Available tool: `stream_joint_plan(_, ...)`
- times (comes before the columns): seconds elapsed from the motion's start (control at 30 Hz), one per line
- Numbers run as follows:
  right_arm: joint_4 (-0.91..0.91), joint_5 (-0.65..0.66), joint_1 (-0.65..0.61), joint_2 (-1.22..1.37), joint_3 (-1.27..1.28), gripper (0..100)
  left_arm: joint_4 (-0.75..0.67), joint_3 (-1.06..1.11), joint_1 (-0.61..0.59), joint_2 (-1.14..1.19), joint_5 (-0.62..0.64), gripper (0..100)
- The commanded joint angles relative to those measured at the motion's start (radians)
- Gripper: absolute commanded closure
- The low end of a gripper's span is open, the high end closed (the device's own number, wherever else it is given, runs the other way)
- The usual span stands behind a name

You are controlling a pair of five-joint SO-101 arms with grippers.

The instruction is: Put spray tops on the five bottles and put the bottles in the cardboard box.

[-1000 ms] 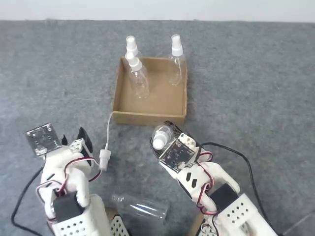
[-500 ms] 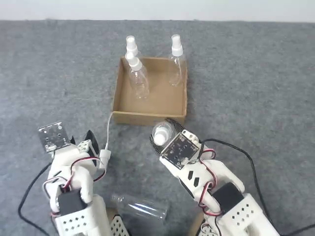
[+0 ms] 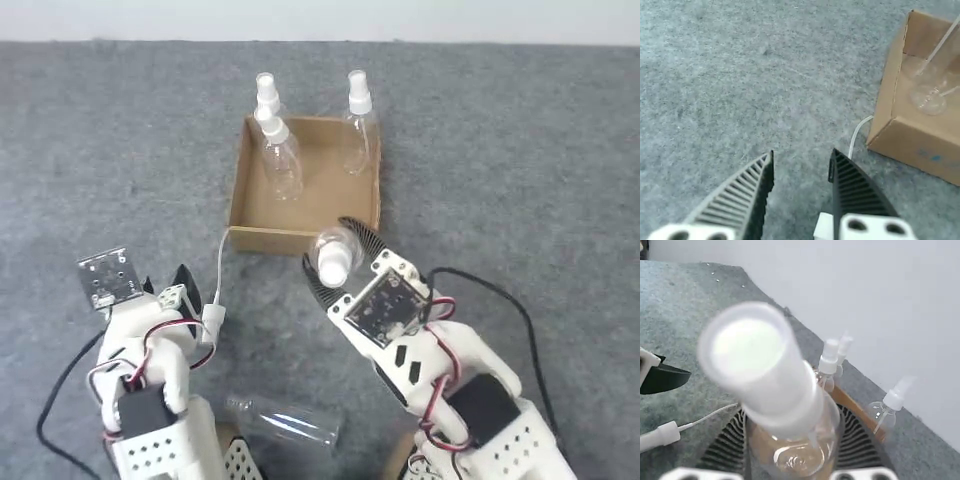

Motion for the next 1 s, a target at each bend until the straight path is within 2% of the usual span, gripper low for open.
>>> stream_joint_plan(0.0,0.005,-0.009,-0.010,0.159,-0.183,99.1,-0.035,-0.007,0.005,-0.017,-0.002,83)
stream_joint_plan(0.3,-0.008,-0.012,-0.010,0.538,-0.440,99.1,-0.035,0.007,0.005,-0.017,-0.003,83)
stream_joint_plan(0.97,-0.467,-0.222,-0.007,1.121,-0.628,99.1,-0.034,0.008,0.003,-0.017,-0.002,83)
